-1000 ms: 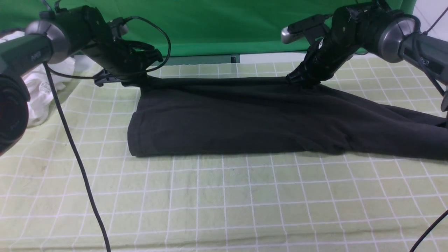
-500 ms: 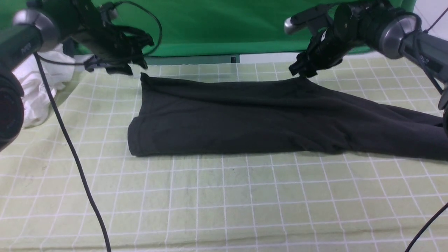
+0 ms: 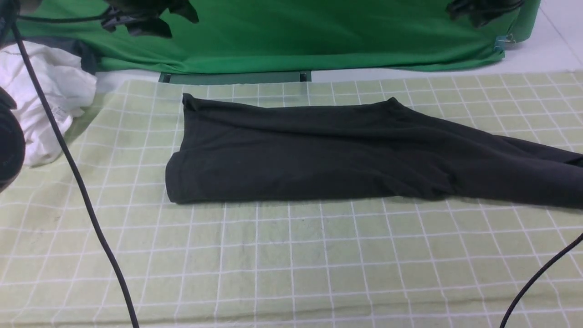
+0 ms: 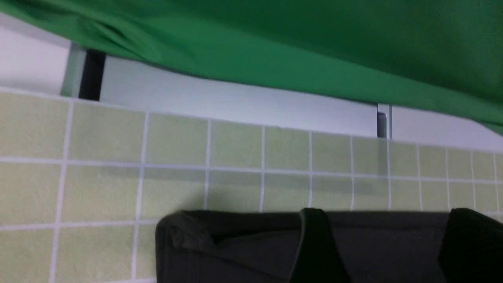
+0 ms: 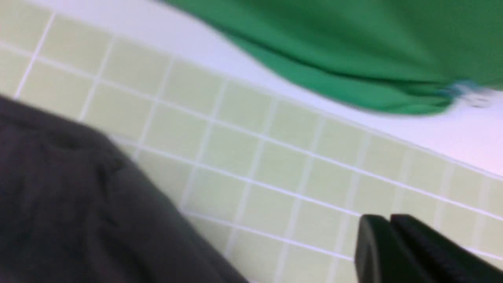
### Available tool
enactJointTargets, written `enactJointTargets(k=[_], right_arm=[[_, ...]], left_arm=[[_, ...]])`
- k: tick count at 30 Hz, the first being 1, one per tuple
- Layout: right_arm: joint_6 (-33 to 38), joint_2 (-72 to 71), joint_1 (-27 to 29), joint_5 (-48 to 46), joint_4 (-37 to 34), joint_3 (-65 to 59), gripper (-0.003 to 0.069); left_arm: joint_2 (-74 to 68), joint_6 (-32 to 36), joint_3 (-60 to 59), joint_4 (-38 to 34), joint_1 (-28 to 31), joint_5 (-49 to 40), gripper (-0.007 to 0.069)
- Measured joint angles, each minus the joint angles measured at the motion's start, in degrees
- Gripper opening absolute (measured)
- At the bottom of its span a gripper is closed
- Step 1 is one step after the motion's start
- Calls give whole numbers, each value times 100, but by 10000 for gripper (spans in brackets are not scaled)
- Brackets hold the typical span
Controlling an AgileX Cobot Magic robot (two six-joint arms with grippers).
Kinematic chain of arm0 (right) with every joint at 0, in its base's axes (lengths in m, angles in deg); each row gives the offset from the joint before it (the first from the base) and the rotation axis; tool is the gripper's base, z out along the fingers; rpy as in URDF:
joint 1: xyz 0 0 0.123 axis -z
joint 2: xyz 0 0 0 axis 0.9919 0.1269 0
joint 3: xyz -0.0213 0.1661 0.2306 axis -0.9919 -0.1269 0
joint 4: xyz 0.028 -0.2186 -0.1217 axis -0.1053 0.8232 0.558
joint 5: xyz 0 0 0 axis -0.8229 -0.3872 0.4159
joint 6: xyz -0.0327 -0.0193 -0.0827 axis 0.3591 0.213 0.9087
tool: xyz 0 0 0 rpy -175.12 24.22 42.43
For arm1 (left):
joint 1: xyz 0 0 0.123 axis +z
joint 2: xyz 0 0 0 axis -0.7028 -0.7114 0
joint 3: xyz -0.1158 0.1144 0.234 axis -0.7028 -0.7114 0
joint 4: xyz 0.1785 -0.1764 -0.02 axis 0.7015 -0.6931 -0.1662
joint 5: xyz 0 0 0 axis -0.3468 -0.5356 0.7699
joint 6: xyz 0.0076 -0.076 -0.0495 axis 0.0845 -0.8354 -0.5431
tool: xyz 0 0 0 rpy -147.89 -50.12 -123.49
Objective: Fold a long-sleeved shirt over a green coffee tablecloth.
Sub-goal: 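Pull the folded dark garment lengthwise by its ends to straighten it flat on the table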
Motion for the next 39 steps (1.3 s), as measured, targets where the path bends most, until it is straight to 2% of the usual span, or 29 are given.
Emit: enactJointTargets(k=[5, 9, 12, 13, 17, 20, 24, 27, 30, 36, 38, 39], right_arm=[[-174, -736, 286, 1, -13, -758, -8], [-369, -1860, 750, 0, -77, -2642, -8], [-351, -2479, 1145, 21, -388, -3818, -8], [-330, -2692, 1455, 102, -608, -4477, -9], [-163, -2909, 2179, 494, -1316, -5673, -8], [-51, -2874, 2556, 851, -1583, -6285, 15], [84, -2632, 2801, 1236, -1697, -6670, 147], [149, -2372, 2851, 1530, -1719, -6707, 285], [156, -2092, 2851, 1931, -1749, -6707, 351], [215, -1702, 2851, 2461, -1797, -6707, 358], [390, -1692, 2851, 2492, -1817, -6707, 292], [489, -1698, 2851, 2492, -1823, -6707, 220]], left_arm=[[-5, 116, 4, -38, -5, -363, 328], [-19, 232, 4, -264, -5, -653, 209], [-36, 452, 4, -613, -18, -682, 123], [-43, 537, 4, -717, -49, -682, 98], [-53, 646, 4, -771, -108, -697, 32], [-53, 665, 4, -748, -153, -697, 20], [-53, 770, 4, -662, -216, -697, 17], [-53, 915, 4, -645, -222, -697, 16], [-53, 939, 4, -622, -222, -697, 16], [-55, 942, 4, -617, -222, -697, 16], [-55, 942, 4, -617, -222, -697, 16], [-60, 942, 4, -616, -222, -697, 16]])
